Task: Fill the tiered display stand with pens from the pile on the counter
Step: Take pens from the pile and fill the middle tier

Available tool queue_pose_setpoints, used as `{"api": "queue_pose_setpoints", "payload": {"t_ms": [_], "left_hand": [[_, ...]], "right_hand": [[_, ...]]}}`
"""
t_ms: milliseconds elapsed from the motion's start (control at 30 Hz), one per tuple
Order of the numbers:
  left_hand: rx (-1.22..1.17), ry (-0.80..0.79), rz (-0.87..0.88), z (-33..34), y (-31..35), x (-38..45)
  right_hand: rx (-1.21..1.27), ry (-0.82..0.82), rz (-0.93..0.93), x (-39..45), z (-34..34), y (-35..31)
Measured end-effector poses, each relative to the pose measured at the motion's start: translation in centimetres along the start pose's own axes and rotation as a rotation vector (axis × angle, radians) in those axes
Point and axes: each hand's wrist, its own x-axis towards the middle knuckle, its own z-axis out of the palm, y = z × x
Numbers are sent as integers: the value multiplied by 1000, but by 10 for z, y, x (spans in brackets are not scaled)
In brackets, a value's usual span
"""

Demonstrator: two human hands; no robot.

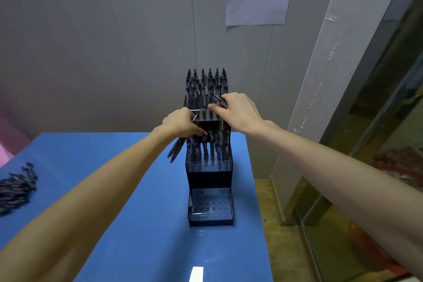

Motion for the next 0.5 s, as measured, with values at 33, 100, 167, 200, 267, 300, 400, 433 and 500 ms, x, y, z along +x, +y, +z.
{"api": "queue_pose_setpoints", "payload": {"t_ms": [33, 100, 167, 200, 267, 300, 400, 433, 500], "left_hand": [[36, -11, -2, -1, 2, 0], [96, -25, 6, -4, 7, 1], [89, -35, 30, -5, 7, 3], [56, -42, 47, -6, 6, 3], [-70, -51, 89, -6, 0, 2], [-132, -40, 107, -6, -3, 1], [-188, 94, 114, -8, -8, -3], [-190, 144, 113, -9, -9, -5], [-204, 236, 127, -13, -9, -7]], "right_hand": [[2, 15, 4, 0, -2, -1], [6, 28, 8, 0, -5, -1], [20, 32, 17, -2, -7, 1], [31, 40, 25, -2, -8, 3], [49, 58, 38, -4, -11, 6], [57, 65, 41, -4, -12, 7], [80, 101, 58, -4, -17, 8], [89, 114, 65, -3, -19, 8], [100, 124, 74, -1, -20, 8]]}}
